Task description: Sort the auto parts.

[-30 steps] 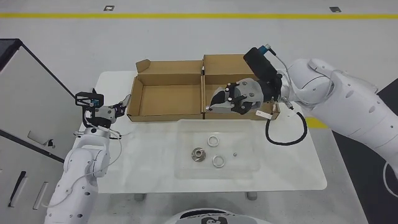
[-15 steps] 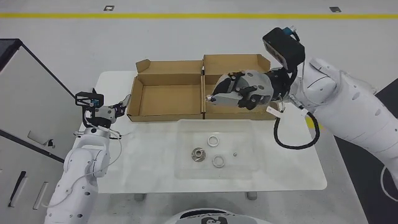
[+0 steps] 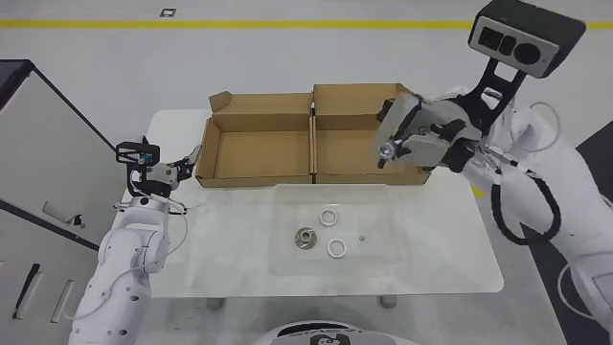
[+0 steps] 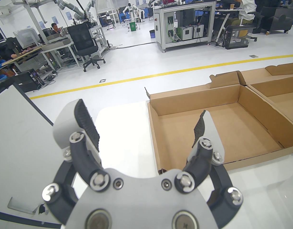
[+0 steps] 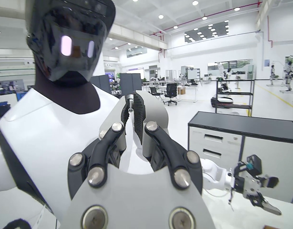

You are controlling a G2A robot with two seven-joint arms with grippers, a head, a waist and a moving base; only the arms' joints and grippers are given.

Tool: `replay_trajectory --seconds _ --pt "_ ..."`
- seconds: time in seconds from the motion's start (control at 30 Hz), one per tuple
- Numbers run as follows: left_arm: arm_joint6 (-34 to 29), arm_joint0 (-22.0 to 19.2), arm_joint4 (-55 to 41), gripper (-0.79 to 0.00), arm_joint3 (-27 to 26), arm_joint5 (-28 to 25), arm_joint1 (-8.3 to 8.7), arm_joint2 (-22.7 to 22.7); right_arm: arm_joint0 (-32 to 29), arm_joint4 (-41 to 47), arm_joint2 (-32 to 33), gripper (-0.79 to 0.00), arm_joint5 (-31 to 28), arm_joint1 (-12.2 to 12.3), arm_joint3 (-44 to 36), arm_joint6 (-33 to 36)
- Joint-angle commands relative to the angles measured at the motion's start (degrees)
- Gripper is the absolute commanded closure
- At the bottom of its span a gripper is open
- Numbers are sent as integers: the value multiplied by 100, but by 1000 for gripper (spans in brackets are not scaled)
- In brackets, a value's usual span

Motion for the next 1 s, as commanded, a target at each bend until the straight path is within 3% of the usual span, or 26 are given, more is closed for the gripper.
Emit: replay_trajectory --seconds 0.0,0.33,0.4,0.77,0.97 --pt "0 0 0 -785 0 0 0 0 -18 176 32 0 0 -22 8 173" --pt "0 0 0 -785 0 0 0 0 -134 163 86 0 93 -37 -99 16" --pt "0 0 0 -785 0 0 0 0 -274 493 66 0 0 -74 -285 -143" --pt "0 0 0 -785 0 0 0 0 -666 1989 444 0 0 -308 -507 585" --pt "0 0 0 -785 0 0 0 0 -774 2231 551 0 90 -441 -521 689"
